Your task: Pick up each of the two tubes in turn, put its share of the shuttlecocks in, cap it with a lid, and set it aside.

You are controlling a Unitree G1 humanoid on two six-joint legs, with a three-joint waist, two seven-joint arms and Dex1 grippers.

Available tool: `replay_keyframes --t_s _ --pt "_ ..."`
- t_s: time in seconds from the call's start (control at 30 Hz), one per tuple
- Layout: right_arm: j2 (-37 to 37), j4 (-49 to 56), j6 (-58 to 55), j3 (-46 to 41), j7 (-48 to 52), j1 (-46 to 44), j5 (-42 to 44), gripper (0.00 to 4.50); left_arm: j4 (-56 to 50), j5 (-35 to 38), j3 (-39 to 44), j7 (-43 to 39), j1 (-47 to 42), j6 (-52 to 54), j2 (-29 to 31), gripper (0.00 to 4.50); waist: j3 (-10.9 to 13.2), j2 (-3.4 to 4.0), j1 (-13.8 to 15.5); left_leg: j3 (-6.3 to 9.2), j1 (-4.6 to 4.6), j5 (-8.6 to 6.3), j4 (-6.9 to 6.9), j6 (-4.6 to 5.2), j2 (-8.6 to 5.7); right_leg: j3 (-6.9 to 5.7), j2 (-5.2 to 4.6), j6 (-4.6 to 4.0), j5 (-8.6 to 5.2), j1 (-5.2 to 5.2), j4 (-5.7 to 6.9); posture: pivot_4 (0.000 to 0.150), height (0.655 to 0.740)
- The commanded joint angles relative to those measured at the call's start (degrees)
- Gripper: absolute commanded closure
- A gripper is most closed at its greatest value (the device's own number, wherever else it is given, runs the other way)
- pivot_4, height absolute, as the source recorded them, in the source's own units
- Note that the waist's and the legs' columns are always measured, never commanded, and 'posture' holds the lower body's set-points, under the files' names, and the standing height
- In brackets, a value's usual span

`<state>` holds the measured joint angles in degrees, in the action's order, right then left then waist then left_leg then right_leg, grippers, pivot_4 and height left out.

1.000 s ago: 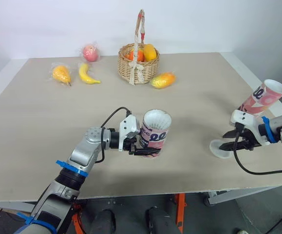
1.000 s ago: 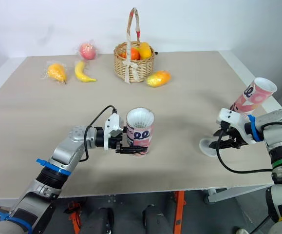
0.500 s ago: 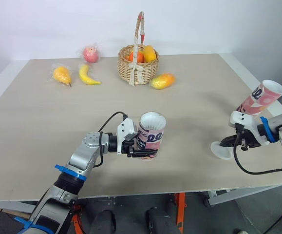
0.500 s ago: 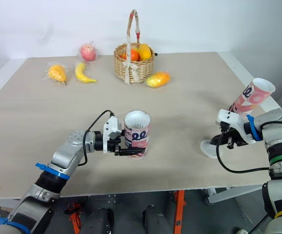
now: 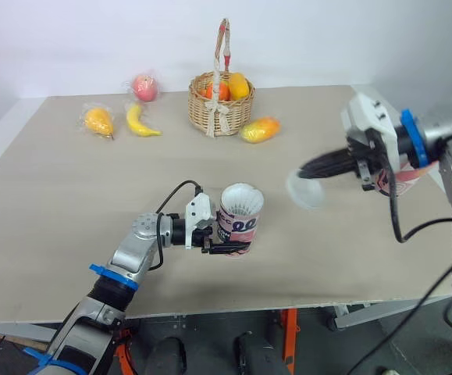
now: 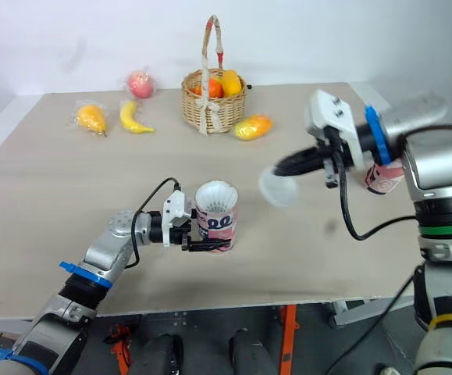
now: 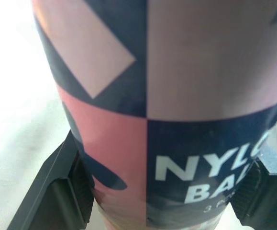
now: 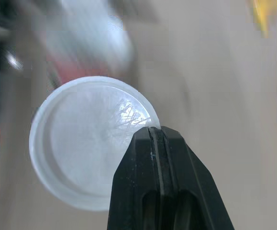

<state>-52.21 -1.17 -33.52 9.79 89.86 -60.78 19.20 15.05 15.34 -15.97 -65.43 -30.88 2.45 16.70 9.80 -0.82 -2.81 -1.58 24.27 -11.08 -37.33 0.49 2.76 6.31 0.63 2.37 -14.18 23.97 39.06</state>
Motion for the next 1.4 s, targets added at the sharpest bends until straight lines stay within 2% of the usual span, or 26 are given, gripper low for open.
replay_keyframes --t_s 0.03,0.13,0.3,0.47,0.83,1.07,1.3,1.4 --pt "2.78 5.32 -1.13 2.82 1.55 -5.0 1.35 4.47 4.32 -3.66 -0.81 0.12 -0.05 -2.42 0.97 1.29 0.0 0.0 0.0 -0.02 0.0 0.0 0.0 0.0 0.0 0.0 -0.01 -0.01 0.0 0.01 0.0 0.15 0.74" --pt "4.87 6.37 0.63 6.05 1.99 -7.25 0.13 4.47 5.71 -3.92 -1.16 -0.34 -0.62 -3.6 0.97 1.29 -0.01 0.0 -0.01 -0.05 0.0 0.0 -0.04 0.0 0.0 0.01 -0.03 -0.02 0.02 0.03 0.0 0.15 0.74" --pt "8.8 3.78 10.27 13.52 -0.92 -9.01 -9.03 4.47 6.68 -3.31 -0.88 -0.34 -1.41 -3.84 0.73 1.29 -0.02 -0.01 0.0 -0.08 0.0 0.0 -0.05 0.0 0.0 0.02 -0.02 -0.03 0.03 0.04 0.0 0.15 0.74" --pt "14.39 -1.96 12.56 13.86 -3.74 -12.39 -11.87 4.47 6.33 -3.27 -0.87 -0.49 -0.95 -3.84 1.09 1.29 -0.02 -0.01 0.01 -0.08 0.05 0.02 -0.05 0.01 0.01 0.02 -0.01 -0.06 0.08 0.1 0.02 0.15 0.74" --pt "12.47 -0.92 18.92 14.93 1.88 -10.12 -13.8 4.47 6.45 -3.11 -0.21 -0.29 -1.02 -3.64 1.71 1.29 -0.04 -0.07 0.07 -0.06 0.06 0.01 -0.01 0.0 0.02 0.01 0.01 -0.07 0.04 0.11 0.02 0.15 0.74" --pt "13.68 -4.73 23.66 16.02 -0.06 -10.37 -18.21 4.47 6.06 -2.93 -0.03 -0.32 -0.87 -3.16 1.82 1.29 -0.06 -0.08 0.01 -0.07 0.05 0.01 0.0 0.0 0.04 0.0 0.02 -0.09 0.03 0.11 0.02 0.15 0.74" --pt "10.39 -1.05 25.82 19.5 2.64 -9.41 -14.77 4.47 6.12 -3.07 0.18 -0.17 -0.87 -3.04 1.74 1.29 -0.07 -0.11 0.04 -0.07 0.04 0.01 0.01 0.0 0.05 0.0 0.02 -0.12 0.02 0.11 0.02 0.15 0.74" --pt "10.99 1.29 26.41 20.32 2.64 -6.2 -14.5 4.47 6.05 -3.34 0.26 0.0 -0.72 -3.08 1.8 1.29 -0.12 -0.17 0.06 -0.06 0.04 0.0 0.06 0.0 0.04 0.0 0.01 -0.14 -0.05 0.11 0.01 0.15 0.74"
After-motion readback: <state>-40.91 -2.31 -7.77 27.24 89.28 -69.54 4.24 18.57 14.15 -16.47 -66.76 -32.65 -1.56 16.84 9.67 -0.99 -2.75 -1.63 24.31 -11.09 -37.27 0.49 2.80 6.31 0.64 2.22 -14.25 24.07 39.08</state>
